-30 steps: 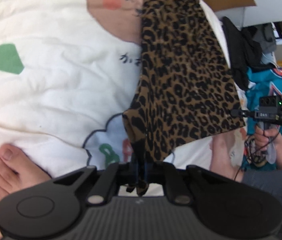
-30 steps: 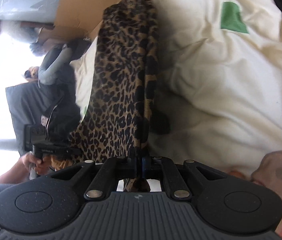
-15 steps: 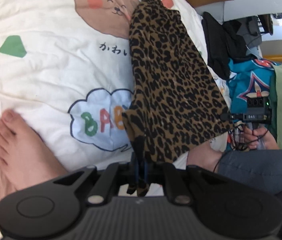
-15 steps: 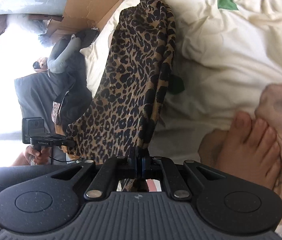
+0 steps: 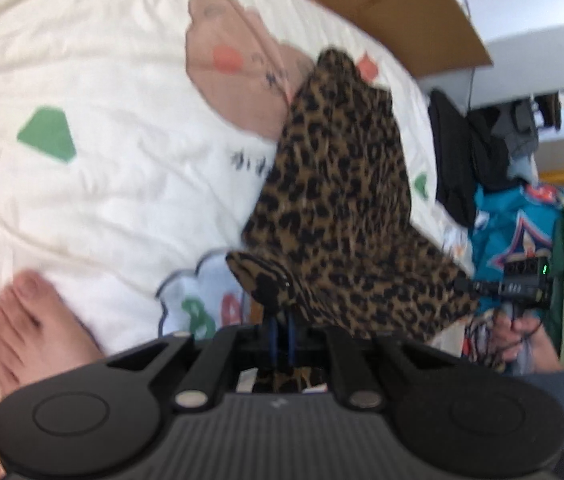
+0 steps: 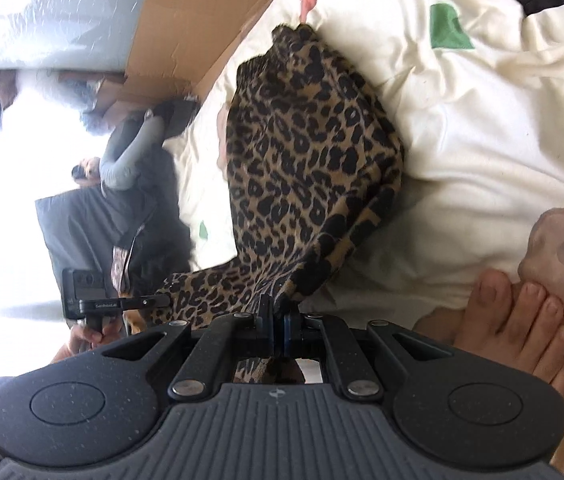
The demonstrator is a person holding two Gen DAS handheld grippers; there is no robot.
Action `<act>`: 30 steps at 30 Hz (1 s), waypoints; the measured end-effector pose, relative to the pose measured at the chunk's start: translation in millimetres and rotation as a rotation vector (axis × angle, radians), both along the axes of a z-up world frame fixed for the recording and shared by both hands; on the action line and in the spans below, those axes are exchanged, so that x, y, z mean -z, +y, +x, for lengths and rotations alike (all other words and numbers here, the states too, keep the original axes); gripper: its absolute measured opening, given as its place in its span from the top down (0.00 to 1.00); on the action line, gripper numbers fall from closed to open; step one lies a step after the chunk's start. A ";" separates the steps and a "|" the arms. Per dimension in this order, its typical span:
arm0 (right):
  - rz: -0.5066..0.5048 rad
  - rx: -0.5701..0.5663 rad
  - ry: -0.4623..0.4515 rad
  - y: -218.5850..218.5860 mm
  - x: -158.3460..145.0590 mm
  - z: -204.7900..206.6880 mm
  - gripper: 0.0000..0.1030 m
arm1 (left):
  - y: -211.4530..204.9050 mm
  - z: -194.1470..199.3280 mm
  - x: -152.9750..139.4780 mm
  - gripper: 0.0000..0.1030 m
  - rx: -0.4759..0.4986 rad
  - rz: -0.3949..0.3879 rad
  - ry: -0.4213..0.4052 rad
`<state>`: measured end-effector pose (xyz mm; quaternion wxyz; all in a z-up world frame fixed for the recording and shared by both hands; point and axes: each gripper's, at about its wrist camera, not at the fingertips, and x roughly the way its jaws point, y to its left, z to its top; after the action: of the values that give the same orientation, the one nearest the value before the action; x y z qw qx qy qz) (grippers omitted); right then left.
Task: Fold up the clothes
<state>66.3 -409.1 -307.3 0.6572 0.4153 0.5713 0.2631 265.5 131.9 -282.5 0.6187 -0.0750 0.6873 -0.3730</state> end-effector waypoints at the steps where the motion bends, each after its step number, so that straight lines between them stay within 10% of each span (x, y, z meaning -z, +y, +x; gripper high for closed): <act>1: -0.003 0.012 -0.007 -0.4 -1.0 1.9 0.98 | -0.6 2.5 -1.4 0.95 -0.014 -0.007 -0.012; 30: -0.102 0.162 -0.112 -0.9 5.2 72.7 0.97 | -34.6 60.2 16.7 0.95 -0.161 0.027 -0.162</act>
<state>139.1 -410.0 -312.5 0.7277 0.4106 0.5108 0.2024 325.7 97.4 -299.1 0.7011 -0.0912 0.6319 -0.3177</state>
